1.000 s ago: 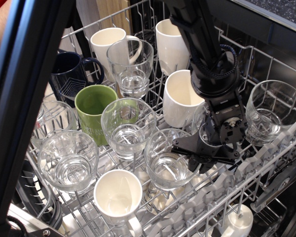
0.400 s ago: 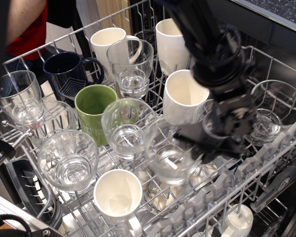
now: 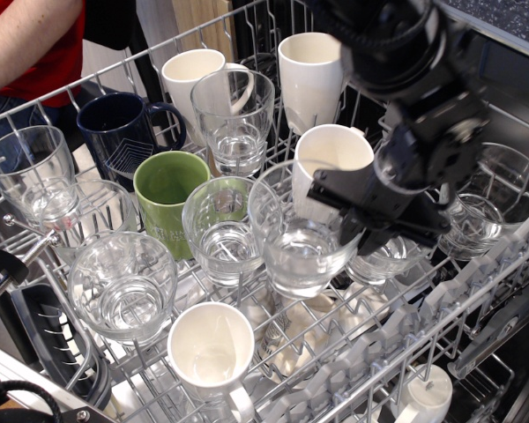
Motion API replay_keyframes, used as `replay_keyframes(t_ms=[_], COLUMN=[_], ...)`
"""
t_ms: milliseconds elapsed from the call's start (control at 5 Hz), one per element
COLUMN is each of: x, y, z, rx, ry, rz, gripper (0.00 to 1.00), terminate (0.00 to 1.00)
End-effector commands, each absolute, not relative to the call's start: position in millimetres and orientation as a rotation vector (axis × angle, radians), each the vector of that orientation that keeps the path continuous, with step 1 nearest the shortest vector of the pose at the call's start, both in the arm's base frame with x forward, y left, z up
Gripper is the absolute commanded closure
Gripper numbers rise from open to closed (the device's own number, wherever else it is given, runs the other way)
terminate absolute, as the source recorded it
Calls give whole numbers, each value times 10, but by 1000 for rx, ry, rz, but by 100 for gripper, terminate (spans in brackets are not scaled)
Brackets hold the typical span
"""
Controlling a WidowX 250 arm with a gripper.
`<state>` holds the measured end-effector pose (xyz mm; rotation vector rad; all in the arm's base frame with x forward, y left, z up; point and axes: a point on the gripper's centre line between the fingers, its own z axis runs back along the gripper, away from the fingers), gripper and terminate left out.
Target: Pick up any cup
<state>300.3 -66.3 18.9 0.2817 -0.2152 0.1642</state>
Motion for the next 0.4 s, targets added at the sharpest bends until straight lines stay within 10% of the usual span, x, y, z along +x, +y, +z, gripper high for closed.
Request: replay_keyframes(t_ms=[0,200], x=[3115,3127], y=[-745,-747], z=[901,984], rx=[252,212], ry=[-198,-159], rz=[120,95], gripper=[100,100], terminate=[0,100])
